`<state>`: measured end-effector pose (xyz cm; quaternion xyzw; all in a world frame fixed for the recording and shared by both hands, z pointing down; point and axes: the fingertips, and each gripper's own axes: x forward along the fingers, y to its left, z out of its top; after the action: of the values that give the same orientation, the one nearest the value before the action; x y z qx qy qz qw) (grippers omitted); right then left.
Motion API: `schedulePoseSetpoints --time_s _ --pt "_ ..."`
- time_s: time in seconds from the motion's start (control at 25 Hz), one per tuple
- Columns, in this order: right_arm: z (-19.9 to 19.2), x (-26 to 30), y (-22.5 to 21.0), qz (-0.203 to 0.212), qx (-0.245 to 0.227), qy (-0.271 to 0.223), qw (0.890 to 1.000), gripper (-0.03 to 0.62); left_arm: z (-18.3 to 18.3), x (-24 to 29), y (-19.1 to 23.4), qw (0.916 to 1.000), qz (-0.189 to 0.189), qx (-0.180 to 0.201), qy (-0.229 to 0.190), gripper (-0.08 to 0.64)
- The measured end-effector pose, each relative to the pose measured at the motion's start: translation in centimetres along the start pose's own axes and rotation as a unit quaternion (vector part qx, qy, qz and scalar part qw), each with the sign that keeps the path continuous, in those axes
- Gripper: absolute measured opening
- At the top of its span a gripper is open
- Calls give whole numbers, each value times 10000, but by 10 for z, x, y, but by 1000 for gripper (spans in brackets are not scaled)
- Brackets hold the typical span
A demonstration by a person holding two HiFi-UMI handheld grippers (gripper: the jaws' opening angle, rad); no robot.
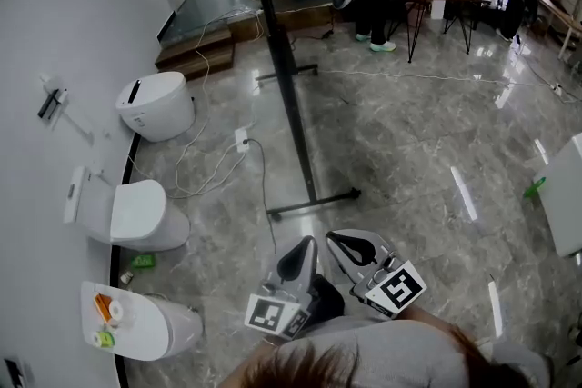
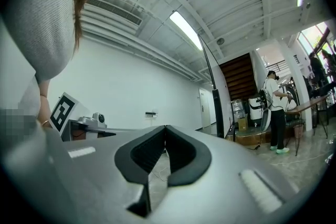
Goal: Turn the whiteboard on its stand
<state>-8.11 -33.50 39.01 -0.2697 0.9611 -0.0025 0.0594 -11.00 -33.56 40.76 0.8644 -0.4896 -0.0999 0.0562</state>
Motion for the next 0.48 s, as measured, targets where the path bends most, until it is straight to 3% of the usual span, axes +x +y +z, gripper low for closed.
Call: schedulePoseSetpoints --time_s 0.48 --pt "-2 133 -94 -265 77 -135 9995 5 17 103 124 9993 -337 54 182 -5"
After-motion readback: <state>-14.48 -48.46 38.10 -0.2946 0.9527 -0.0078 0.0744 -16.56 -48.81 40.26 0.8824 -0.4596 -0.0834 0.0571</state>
